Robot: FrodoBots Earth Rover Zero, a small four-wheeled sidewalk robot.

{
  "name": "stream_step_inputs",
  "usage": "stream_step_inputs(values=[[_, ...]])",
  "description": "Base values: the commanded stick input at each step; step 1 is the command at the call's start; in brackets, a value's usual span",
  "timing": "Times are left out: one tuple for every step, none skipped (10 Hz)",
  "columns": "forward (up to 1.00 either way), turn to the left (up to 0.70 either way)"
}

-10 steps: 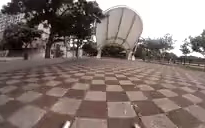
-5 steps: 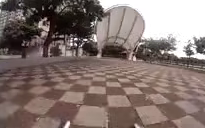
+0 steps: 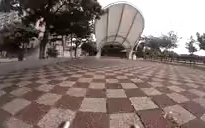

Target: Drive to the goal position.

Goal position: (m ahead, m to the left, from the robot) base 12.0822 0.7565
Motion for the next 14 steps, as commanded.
stream_step_inputs(values=[[1.0,-0.35],[1.0,-0.03],[1.0,0.0],[1.0,0.0],[1.0,0.0],[1.0,0.0],[1.0,0.0],[1.0,0.0],[1.0,0.0],[1.0,0.0],[1.0,0.0],[1.0,0.0],[1.0,0.0],[1.0,0.0]])
